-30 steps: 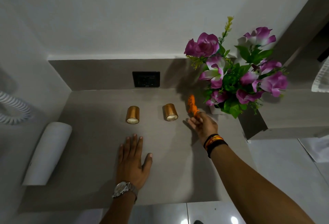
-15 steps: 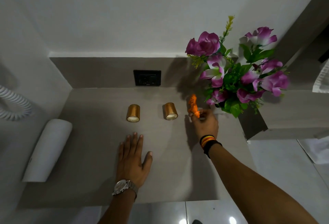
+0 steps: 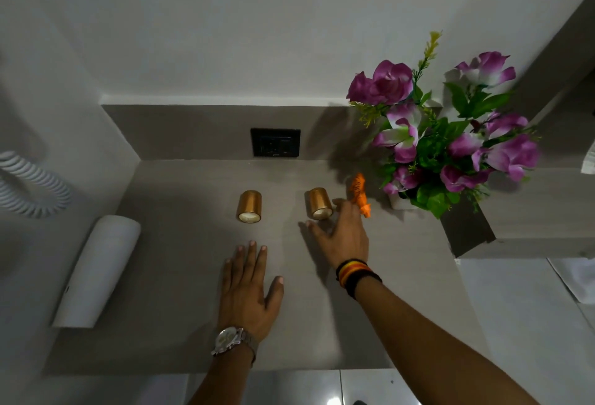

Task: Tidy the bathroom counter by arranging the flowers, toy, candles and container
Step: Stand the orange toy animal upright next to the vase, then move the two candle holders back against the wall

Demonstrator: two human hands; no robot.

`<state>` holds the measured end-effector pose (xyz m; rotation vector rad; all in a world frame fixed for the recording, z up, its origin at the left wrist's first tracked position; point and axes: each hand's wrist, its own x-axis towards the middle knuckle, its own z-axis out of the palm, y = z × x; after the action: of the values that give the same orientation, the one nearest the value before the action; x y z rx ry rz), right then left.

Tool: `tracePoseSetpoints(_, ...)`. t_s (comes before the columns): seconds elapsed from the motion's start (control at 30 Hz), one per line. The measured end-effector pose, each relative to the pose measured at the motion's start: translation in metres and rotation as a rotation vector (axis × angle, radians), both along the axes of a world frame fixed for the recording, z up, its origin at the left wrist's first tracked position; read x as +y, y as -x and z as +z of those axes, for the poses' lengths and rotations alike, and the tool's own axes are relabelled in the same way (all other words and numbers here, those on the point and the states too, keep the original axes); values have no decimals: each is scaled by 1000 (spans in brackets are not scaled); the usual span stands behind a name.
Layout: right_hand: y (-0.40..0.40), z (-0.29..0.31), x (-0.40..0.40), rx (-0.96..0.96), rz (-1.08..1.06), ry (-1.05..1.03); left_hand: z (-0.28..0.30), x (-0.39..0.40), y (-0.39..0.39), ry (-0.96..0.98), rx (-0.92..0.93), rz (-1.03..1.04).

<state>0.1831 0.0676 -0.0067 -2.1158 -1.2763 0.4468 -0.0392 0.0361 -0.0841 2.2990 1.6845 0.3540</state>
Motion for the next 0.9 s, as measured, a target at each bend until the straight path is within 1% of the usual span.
tracePoseSetpoints(0.1, 7, 5, 29, 2, -58, 115, 1, -1, -1, -6, -2, 5)
tracePoseSetpoints(0.2, 7, 3, 41, -54, -56, 156, 2, -1, -1, -21, -1, 3)
tracePoseSetpoints(0.3, 4, 4, 46, -51, -5, 121, 4, -2, -1, -19, 20, -1)
tracePoseSetpoints(0.4, -2, 18, 66, -56, 52, 65, 6, -2, -2, -3, 26, 0)
tracePoseSetpoints(0.53, -12, 36, 114, -151, 194, 147, 4, 1, -1, 6, 23, -4)
tracePoseSetpoints(0.67, -15, 35, 152, -202, 204, 209, 3, 3, -1, 15, 18, 2)
tracePoseSetpoints(0.8, -12, 26, 157, -164, 136, 213, 4, 2, -1, 9, 9, -2)
tracePoseSetpoints(0.9, -4, 24, 130, -50, 82, 119, 5, 0, -1, 10, 5, -5)
